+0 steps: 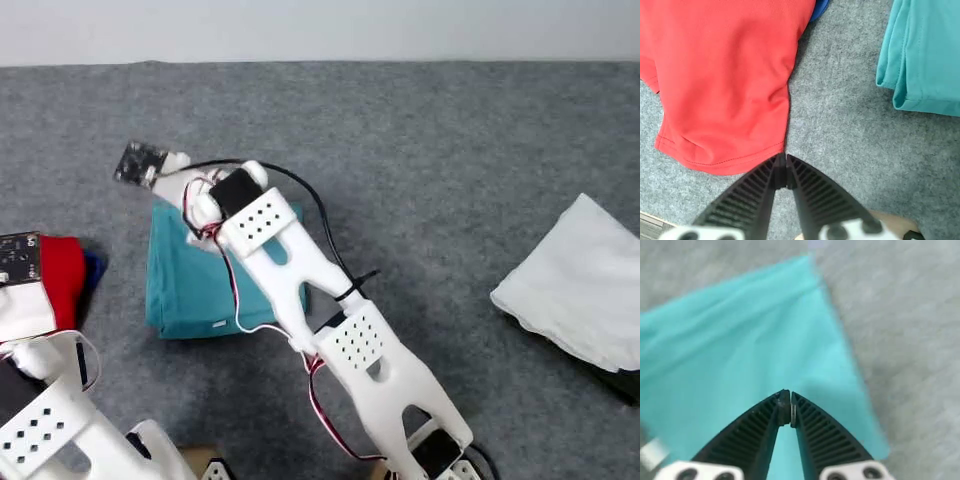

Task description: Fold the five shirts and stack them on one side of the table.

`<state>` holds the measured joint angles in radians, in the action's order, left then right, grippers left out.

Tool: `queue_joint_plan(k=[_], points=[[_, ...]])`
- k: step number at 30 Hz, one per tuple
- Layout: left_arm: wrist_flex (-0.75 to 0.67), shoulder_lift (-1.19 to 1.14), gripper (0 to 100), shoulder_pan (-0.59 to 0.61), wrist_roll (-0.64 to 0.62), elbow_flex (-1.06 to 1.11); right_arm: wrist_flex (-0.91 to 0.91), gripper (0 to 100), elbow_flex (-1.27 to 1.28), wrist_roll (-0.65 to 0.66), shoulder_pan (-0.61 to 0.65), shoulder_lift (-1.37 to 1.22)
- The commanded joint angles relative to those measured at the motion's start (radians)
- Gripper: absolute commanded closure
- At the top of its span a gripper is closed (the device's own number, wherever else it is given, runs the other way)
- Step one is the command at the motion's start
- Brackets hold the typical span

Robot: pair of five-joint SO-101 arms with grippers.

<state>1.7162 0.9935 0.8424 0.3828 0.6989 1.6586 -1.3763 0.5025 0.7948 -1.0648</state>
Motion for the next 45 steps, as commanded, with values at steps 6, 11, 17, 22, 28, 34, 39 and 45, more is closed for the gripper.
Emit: queue_joint_plan(k=[6,11,17,22,28,34,39,45], points=[[-0.008,0.014,100,-0.005,-0.008,-0.004,0.093,98.7,-0.014,-0.061,0.113,0.074],[-0.008,0.014,100,-0.005,-0.008,-0.004,-0.077,98.7,0.103,-0.08,0.185,0.074],[-0.008,0.014,100,-0.005,-0.008,-0.004,-0.407,98.5,0.287,-0.08,0.214,0.074],[-0.008,0.014,100,-0.005,-0.008,-0.004,-0.575,98.8,0.305,-0.081,0.206,0.084],[-0.008,0.014,100,-0.006,-0.008,-0.004,-0.495,98.8,0.203,-0.083,0.2,0.125],[-0.008,0.014,100,-0.006,-0.008,-0.004,-0.206,98.8,0.061,-0.083,0.177,0.128],[-0.008,0.014,100,-0.006,-0.008,-0.004,0.002,98.5,0.049,-0.08,0.163,0.127],[-0.008,0.014,100,-0.006,-0.008,-0.002,0.134,98.3,0.049,-0.084,0.182,0.104]])
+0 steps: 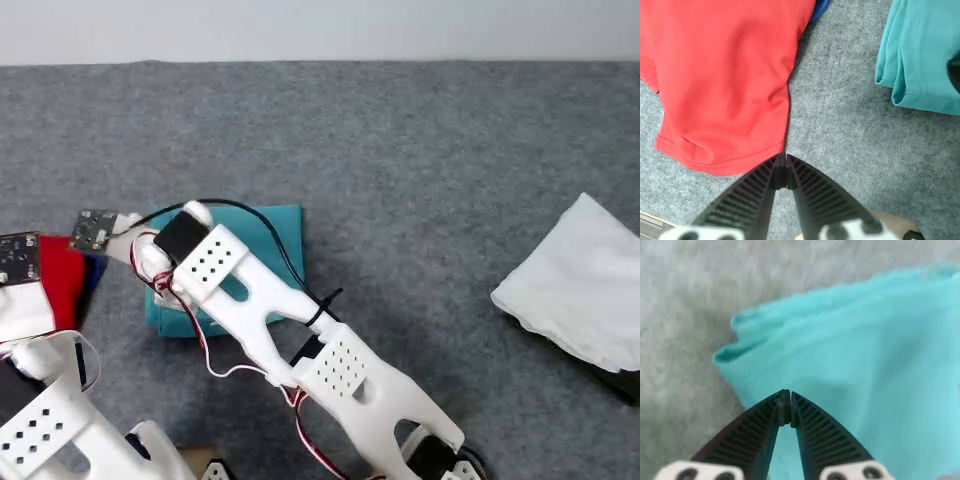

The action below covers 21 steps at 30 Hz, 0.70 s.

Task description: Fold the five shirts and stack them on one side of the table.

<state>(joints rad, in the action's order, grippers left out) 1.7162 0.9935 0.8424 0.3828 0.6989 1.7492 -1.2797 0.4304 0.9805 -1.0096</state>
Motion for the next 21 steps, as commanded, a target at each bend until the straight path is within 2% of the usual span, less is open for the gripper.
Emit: queue_joint_plan(k=[1,4,8,14,18,21], points=[[-0.008,0.014,100,-0.006,-0.008,-0.002,0.044,98.0,-0.051,-0.012,0.001,0.047],[-0.008,0.011,100,-0.006,-0.008,-0.002,0.044,90.5,-0.055,-0.02,0.021,0.047],[-0.008,0.009,100,-0.006,-0.008,-0.002,0.042,83.0,-0.055,-0.126,0.045,0.038],[-0.008,0.009,100,-0.008,-0.008,-0.002,-0.015,88.7,-0.055,-0.141,0.068,-0.044],[-0.008,0.009,100,-0.008,-0.008,-0.002,-0.151,96.7,-0.055,-0.137,0.068,-0.104],[-0.008,0.009,100,-0.008,-0.008,-0.002,-0.26,98.7,-0.057,-0.135,0.068,-0.11]])
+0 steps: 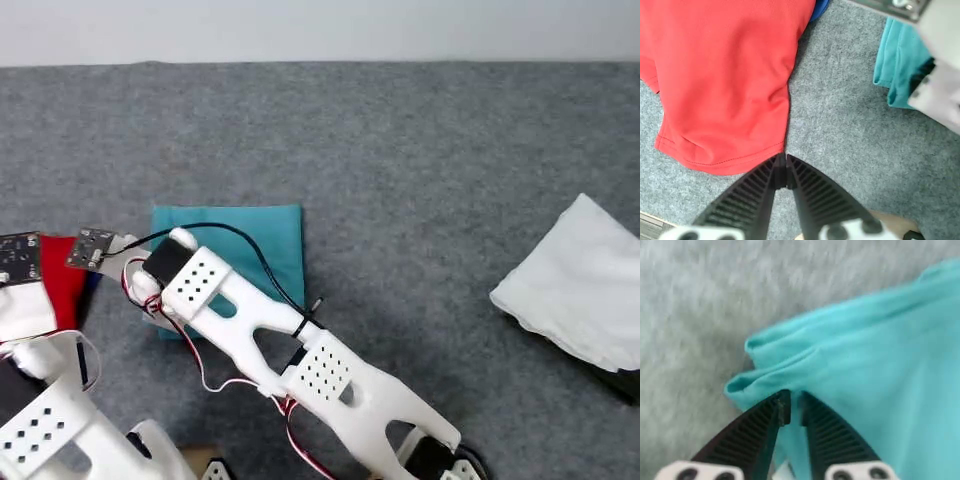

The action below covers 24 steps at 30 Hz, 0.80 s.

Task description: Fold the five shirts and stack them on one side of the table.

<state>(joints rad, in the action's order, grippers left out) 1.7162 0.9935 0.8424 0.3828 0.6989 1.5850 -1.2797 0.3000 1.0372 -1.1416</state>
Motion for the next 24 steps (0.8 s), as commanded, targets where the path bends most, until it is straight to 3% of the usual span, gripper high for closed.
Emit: queue_joint_plan(k=[1,8,16,24], points=[[-0.008,0.009,100,-0.008,-0.008,-0.002,-0.122,98.7,-0.058,-0.005,0.012,0.03],[-0.008,0.009,100,-0.008,-0.008,-0.001,-0.154,98.7,-0.172,-0.003,0.005,0.079],[-0.012,0.014,100,-0.008,-0.008,0.012,0.03,98.7,-0.347,-0.006,-0.056,0.077],[-0.012,0.014,100,-0.006,-0.008,0.012,0.188,98.7,-0.356,-0.011,-0.145,0.076]])
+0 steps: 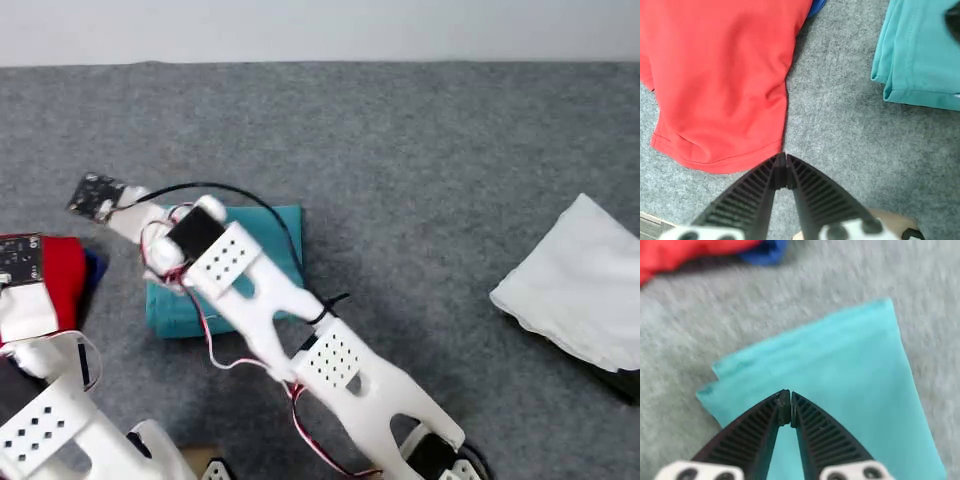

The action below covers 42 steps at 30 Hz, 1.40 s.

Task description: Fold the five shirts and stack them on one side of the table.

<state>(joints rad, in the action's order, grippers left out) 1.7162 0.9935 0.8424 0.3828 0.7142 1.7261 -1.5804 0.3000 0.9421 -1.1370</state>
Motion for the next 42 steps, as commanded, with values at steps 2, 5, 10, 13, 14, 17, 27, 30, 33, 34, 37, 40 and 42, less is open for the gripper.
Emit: queue_joint_plan(k=[2,5,10,13,14,17,27,30,33,34,37,40,42], points=[[-0.012,0.014,100,-0.006,-0.008,-0.004,0.064,98.7,-0.058,-0.038,-0.082,0.079],[-0.014,0.014,100,-0.006,-0.008,-0.004,0.065,98.3,-0.052,-0.175,-0.142,0.093],[-0.014,0.009,100,-0.006,-0.006,-0.004,0.071,86.8,0.028,-0.362,-0.213,0.16],[-0.014,0.009,100,-0.006,-0.006,-0.004,0.071,82.3,0.127,-0.45,-0.229,0.265],[-0.014,0.009,100,-0.006,-0.006,-0.004,0.071,81.3,0.164,-0.485,-0.228,0.302],[-0.014,0.008,100,-0.006,-0.006,-0.004,0.07,77.3,0.298,-0.643,-0.219,0.398],[-0.014,0.008,100,-0.006,-0.006,-0.002,0.035,60.4,0.692,-0.973,-0.213,0.435],[-0.014,0.008,100,-0.006,-0.006,-0.002,0.021,60.4,0.692,-0.997,-0.213,0.361],[-0.014,0.008,100,-0.006,-0.006,-0.002,-0.007,60.4,0.69,-1.008,-0.213,0.288],[-0.014,0.008,100,-0.006,-0.006,-0.002,-0.019,60.4,0.69,-1.008,-0.213,0.263],[-0.014,0.008,100,-0.006,-0.006,-0.002,-0.056,60.4,0.69,-1.007,-0.216,0.203],[-0.014,0.009,100,-0.006,-0.006,-0.002,-0.07,60.6,0.69,-1.007,-0.214,0.173],[-0.014,0.009,100,-0.006,-0.006,-0.002,-0.068,62.8,0.69,-1.007,-0.213,0.165]])
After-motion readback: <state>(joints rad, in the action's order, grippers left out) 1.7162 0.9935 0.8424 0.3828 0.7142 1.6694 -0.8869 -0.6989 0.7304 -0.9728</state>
